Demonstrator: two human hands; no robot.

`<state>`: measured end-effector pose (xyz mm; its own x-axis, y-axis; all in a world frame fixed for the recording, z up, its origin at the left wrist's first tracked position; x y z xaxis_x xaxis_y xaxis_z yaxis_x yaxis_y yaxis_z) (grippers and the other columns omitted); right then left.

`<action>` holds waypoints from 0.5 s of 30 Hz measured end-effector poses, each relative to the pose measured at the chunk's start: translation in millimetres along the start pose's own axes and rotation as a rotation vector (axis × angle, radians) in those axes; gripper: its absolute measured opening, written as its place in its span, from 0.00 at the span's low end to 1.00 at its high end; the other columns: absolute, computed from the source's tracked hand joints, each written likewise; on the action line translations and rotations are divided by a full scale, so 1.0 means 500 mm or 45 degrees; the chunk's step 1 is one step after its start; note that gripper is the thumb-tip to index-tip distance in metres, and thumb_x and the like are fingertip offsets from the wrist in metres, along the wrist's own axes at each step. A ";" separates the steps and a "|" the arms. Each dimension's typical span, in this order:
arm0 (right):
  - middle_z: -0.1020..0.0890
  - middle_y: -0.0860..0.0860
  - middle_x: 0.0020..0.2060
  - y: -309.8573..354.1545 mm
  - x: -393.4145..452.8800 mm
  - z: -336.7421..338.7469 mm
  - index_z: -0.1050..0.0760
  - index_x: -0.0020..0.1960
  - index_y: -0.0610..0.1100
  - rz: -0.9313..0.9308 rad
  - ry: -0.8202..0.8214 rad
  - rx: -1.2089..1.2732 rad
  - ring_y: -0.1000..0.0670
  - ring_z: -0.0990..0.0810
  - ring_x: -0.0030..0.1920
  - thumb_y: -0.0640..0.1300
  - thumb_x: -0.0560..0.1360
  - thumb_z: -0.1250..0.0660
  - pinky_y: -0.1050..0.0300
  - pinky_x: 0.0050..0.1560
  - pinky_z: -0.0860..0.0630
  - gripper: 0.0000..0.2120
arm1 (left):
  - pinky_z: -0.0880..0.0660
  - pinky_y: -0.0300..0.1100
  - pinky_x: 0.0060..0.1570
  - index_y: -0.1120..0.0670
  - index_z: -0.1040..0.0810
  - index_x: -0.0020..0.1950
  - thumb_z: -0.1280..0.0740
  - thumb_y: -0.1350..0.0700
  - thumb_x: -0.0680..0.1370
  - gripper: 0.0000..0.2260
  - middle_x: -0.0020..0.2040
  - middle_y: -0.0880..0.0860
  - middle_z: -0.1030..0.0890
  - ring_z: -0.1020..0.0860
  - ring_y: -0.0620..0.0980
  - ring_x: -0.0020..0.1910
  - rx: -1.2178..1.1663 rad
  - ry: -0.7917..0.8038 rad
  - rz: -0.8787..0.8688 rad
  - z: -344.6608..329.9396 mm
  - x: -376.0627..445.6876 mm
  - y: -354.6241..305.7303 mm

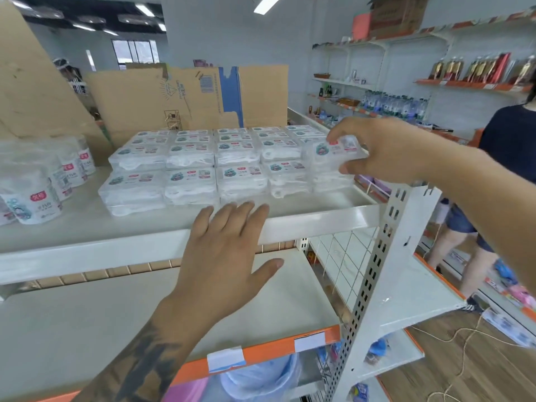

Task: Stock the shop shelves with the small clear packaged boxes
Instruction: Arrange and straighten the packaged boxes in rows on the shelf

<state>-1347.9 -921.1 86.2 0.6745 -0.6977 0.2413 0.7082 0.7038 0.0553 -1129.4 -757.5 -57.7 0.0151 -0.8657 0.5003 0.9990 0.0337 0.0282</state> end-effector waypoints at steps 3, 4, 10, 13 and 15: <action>0.27 0.57 0.71 -0.030 0.035 -0.020 0.32 0.72 0.55 -0.010 0.109 0.037 0.49 0.27 0.68 0.50 0.78 0.28 0.54 0.65 0.33 0.25 | 0.36 0.54 0.71 0.50 0.32 0.78 0.40 0.31 0.77 0.35 0.72 0.49 0.26 0.27 0.54 0.68 0.041 -0.095 -0.051 -0.010 -0.012 0.001; 0.27 0.57 0.71 -0.038 0.041 -0.026 0.32 0.72 0.55 -0.023 0.131 0.049 0.50 0.27 0.67 0.50 0.78 0.28 0.54 0.65 0.33 0.25 | 0.36 0.54 0.70 0.51 0.32 0.78 0.39 0.32 0.77 0.34 0.71 0.49 0.26 0.27 0.54 0.67 0.041 -0.127 -0.053 -0.009 -0.013 0.000; 0.28 0.52 0.73 -0.062 0.056 -0.057 0.34 0.71 0.62 -0.072 0.113 0.038 0.44 0.28 0.70 0.52 0.80 0.32 0.43 0.70 0.30 0.22 | 0.35 0.55 0.70 0.52 0.31 0.76 0.36 0.35 0.76 0.33 0.68 0.49 0.25 0.26 0.55 0.64 0.059 -0.170 -0.019 -0.015 -0.019 -0.006; 0.29 0.52 0.74 -0.065 0.050 -0.063 0.33 0.71 0.65 -0.083 0.063 0.067 0.44 0.28 0.71 0.53 0.79 0.32 0.43 0.70 0.29 0.23 | 0.36 0.54 0.70 0.51 0.30 0.76 0.35 0.35 0.75 0.33 0.67 0.49 0.25 0.26 0.55 0.64 0.057 -0.181 -0.004 -0.016 -0.019 -0.009; 0.28 0.52 0.74 -0.064 0.050 -0.066 0.33 0.72 0.65 -0.089 0.046 0.082 0.44 0.26 0.70 0.54 0.79 0.32 0.44 0.69 0.28 0.23 | 0.36 0.53 0.69 0.51 0.30 0.75 0.34 0.35 0.74 0.33 0.67 0.49 0.25 0.26 0.55 0.64 0.071 -0.181 0.003 -0.017 -0.017 -0.012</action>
<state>-1346.8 -965.5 58.7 0.6320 -0.7487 0.2000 0.7394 0.6599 0.1335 -1135.1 -754.5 -69.5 0.0077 -0.7862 0.6180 0.9951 0.0669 0.0727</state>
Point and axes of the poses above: each hand's wrist, its own x-axis towards the middle knuckle, its own z-axis out of the back of the hand, y = z × x, the point moved 2 cm from there along x, towards the middle knuckle
